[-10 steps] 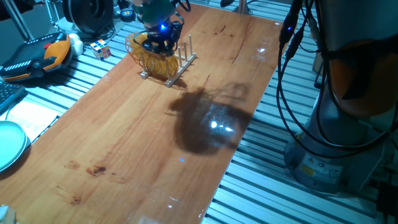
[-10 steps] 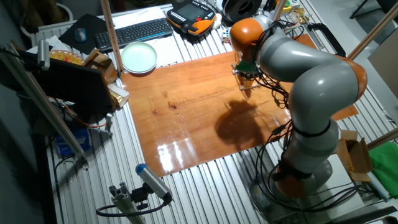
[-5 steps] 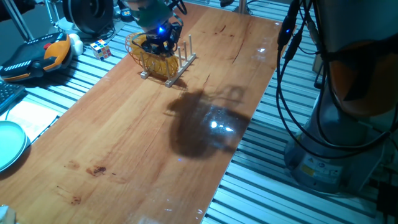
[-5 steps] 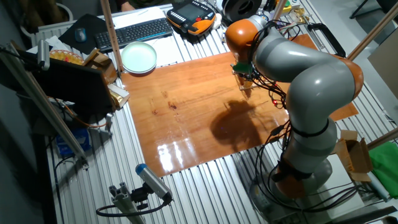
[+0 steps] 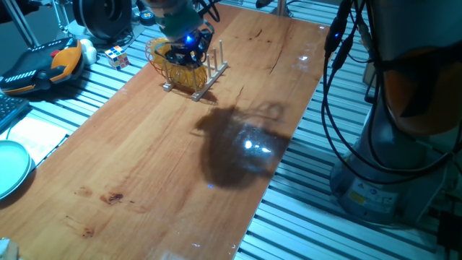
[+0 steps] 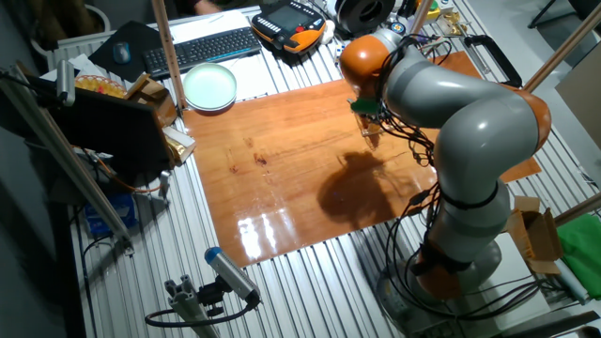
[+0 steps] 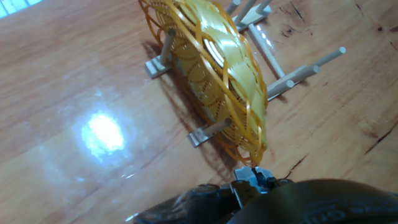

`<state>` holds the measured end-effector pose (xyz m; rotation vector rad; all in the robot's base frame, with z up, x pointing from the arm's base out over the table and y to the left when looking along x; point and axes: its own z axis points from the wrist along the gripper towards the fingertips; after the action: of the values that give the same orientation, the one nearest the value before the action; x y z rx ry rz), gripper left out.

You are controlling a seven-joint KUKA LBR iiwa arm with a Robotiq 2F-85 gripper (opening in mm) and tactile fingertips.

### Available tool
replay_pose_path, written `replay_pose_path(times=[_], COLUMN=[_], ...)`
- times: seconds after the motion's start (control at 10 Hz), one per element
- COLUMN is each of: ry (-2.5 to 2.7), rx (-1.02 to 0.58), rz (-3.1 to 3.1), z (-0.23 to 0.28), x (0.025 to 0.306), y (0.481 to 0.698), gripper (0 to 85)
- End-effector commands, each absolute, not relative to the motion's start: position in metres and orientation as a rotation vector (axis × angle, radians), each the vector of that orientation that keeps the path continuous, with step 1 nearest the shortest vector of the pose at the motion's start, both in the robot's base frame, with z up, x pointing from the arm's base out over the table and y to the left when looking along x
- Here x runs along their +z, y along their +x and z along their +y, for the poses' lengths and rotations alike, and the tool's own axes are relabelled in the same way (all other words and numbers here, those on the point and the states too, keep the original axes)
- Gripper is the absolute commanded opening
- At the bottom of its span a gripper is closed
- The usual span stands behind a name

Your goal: Take the dish off the dish rack

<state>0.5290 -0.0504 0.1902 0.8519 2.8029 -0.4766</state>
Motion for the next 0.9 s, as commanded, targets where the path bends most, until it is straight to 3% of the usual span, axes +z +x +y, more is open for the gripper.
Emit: replay_pose_path(times=[0.0,0.8], ry=[0.858,0.891], rx=[-0.47,-0.481], rz=[2.801,2.777], z=[-0.0491,-0.0511], x=[0.1884,0.1898], y=[0.5284,0.5255], gripper=[0.7,0.7])
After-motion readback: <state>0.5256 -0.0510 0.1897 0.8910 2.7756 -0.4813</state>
